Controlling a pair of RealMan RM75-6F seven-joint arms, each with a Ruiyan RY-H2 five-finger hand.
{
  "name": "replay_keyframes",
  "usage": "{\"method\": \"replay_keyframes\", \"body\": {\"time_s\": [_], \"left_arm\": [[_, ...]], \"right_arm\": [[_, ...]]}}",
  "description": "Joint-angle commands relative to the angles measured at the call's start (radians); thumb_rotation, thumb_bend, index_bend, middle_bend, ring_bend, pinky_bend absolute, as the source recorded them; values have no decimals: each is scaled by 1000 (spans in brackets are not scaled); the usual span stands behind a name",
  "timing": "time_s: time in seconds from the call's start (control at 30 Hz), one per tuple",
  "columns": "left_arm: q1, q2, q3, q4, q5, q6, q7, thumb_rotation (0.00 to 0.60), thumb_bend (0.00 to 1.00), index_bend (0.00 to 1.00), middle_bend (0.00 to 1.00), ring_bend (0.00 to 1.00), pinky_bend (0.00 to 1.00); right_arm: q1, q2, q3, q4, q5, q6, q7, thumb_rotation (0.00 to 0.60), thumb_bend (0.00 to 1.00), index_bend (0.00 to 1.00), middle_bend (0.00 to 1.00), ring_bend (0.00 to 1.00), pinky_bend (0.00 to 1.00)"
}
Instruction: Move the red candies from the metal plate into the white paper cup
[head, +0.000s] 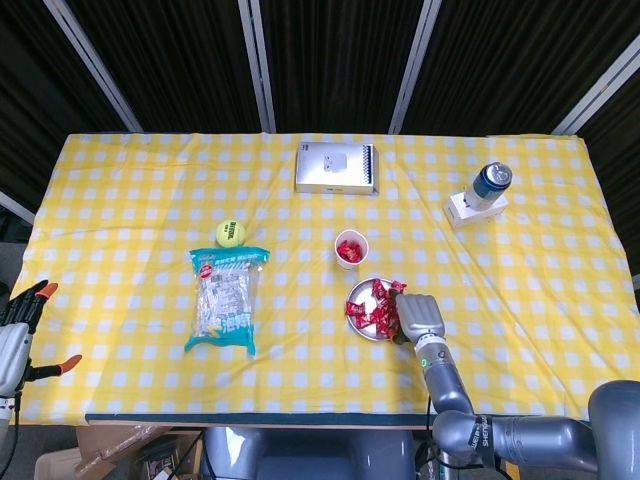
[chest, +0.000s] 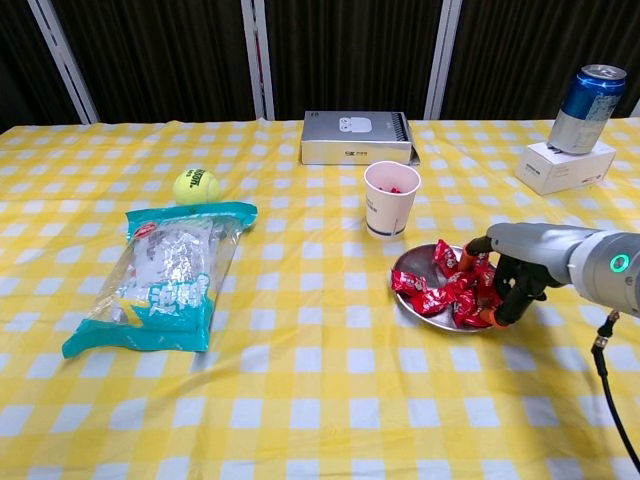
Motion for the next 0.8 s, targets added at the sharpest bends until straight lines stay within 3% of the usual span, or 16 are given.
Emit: {"method": "replay_keyframes", "body": {"time_s": [0.03, 0.13, 0.23, 0.33, 0.8], "left_arm": [[0, 1, -1, -1, -1, -1, 0, 600, 3, 0, 0, 0, 0], [-1, 1, -1, -3, -2, -3, 0, 600, 3, 0, 0, 0, 0], [-5, 2, -3, -13, -3, -4, 7, 600, 3, 0, 0, 0, 0], [-5, 3, -4, -18, -9, -5, 13, 600, 3, 0, 0, 0, 0], [-2, 5, -1, -5, 0, -2, -7, 600, 3, 0, 0, 0, 0]], "right_arm": [[1, -6, 2, 6, 0, -4, 0, 600, 325, 425, 752, 785, 1000], [1, -15, 7, 14, -10, -9, 9, 600, 365, 511, 751, 786, 1000], [-2, -25, 13, 22, -33, -11, 27, 600, 488, 568, 752, 794, 1000], [-6, -36, 20, 29, -60, -11, 45, 600, 543, 608, 752, 808, 1000], [-1, -88, 54, 67, -121, -6, 75, 600, 555, 656, 752, 815, 1000]]}}
